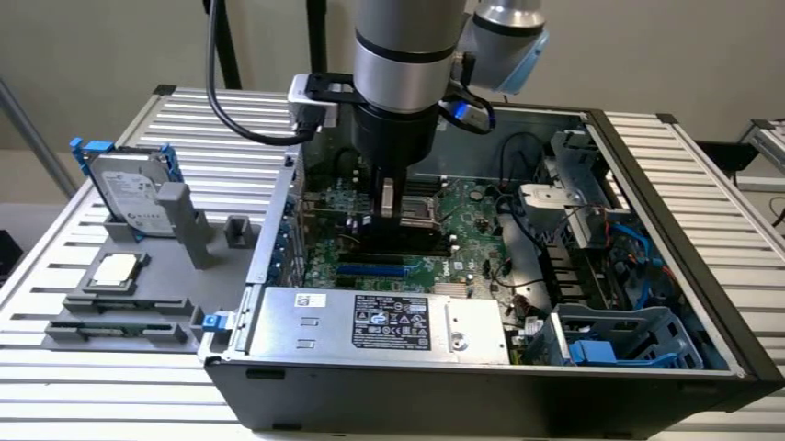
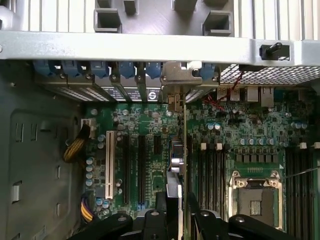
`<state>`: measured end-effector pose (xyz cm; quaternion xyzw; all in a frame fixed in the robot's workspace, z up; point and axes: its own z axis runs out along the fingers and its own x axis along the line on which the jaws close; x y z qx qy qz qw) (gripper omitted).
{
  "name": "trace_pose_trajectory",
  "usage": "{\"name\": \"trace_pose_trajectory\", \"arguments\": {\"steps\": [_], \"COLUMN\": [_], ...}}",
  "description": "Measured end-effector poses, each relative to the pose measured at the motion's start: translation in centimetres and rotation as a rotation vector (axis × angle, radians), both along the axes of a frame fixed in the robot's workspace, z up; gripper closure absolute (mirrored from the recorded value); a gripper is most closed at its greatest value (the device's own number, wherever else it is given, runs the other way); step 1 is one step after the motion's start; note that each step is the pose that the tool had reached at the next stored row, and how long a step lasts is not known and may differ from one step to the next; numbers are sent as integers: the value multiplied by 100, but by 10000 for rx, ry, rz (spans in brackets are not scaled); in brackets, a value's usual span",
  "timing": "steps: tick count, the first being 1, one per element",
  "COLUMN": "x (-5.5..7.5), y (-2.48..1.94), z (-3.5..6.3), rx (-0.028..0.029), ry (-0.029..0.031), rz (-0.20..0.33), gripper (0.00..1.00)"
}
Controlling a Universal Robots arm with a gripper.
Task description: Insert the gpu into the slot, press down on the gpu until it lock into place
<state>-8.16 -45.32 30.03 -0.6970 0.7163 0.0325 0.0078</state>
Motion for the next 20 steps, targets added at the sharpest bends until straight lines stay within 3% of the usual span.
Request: {"name": "trace_pose_trajectory", "arguments": {"steps": [8,20], "x": [-28,-29], "y": [0,0], "z": [-125,-162], "rx": [1,3], "ry": [-6,-6], "rz": [-86,-87], "gripper": [74,74]}}
